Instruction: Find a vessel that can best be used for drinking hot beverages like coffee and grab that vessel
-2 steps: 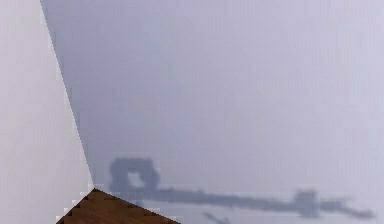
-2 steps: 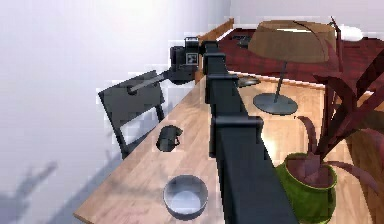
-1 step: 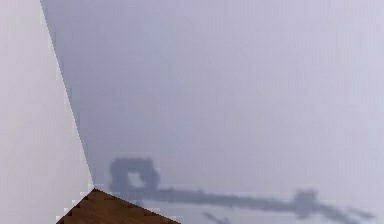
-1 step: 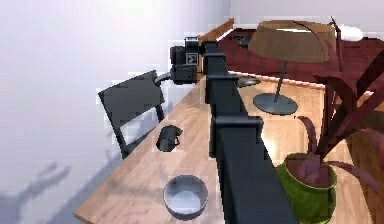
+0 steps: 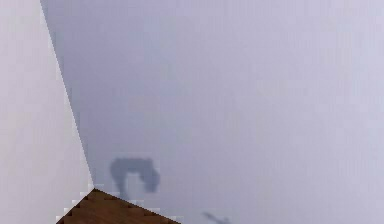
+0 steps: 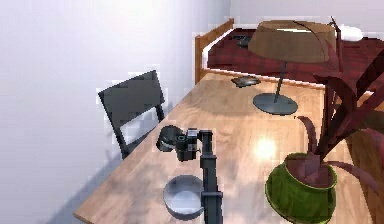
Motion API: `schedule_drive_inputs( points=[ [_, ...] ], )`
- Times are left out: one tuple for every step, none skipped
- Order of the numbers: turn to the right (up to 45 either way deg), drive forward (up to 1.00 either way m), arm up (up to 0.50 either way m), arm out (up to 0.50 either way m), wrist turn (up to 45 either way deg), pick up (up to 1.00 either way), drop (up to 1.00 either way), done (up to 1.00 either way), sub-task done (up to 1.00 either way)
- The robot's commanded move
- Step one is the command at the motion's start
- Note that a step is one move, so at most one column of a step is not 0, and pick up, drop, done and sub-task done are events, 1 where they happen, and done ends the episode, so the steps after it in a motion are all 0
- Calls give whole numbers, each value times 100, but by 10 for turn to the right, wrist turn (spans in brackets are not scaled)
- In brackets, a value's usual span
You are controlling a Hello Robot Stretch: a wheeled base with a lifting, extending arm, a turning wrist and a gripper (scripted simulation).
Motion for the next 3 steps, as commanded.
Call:
schedule_drive_inputs(
  points=[
    [0, 0, 0, 0, 0, 100, 0, 0, 0],
    [0, 0, 10, 0, 0, 0, 0, 0, 0],
    [0, 0, 0, 0, 0, 0, 0, 100, 0]
  ],
)
